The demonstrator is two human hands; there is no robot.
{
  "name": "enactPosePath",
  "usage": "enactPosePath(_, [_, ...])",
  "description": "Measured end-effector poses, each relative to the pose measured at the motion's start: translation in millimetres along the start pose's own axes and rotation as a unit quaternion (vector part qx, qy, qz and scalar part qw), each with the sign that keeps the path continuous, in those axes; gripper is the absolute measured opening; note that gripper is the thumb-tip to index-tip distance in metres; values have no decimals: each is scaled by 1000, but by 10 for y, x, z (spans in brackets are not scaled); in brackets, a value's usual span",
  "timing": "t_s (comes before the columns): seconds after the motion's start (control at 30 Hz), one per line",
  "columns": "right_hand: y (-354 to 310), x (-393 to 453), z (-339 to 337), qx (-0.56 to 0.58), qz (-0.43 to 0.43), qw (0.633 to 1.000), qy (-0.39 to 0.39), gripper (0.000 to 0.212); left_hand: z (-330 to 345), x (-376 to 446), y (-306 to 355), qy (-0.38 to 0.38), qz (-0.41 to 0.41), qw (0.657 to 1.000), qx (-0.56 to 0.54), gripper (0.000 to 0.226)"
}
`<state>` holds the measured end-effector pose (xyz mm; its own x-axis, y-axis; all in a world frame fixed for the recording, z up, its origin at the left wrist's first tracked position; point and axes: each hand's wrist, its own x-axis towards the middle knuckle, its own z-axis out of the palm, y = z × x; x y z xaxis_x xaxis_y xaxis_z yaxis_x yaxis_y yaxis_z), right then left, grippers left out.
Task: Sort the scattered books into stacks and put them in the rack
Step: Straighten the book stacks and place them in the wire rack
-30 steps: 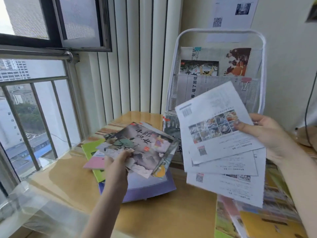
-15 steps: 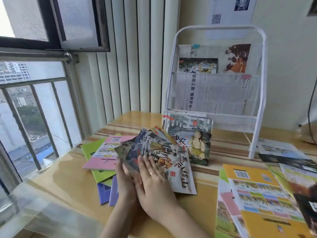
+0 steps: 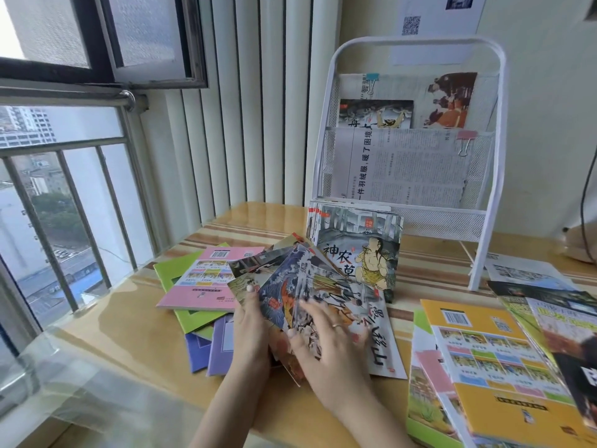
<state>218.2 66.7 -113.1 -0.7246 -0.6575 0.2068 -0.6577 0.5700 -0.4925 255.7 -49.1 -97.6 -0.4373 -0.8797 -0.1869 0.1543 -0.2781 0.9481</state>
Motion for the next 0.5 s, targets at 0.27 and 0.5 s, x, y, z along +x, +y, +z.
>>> enactPosePath(0.27, [97,10,43,-68,86,994,-11,60,-20,41,-47,-38,-30,998,-40,3])
enactPosePath(0.5, [-12,-21,60,-90,11,996,6,79,-53,17,-30,-60,-51,996,-51,16])
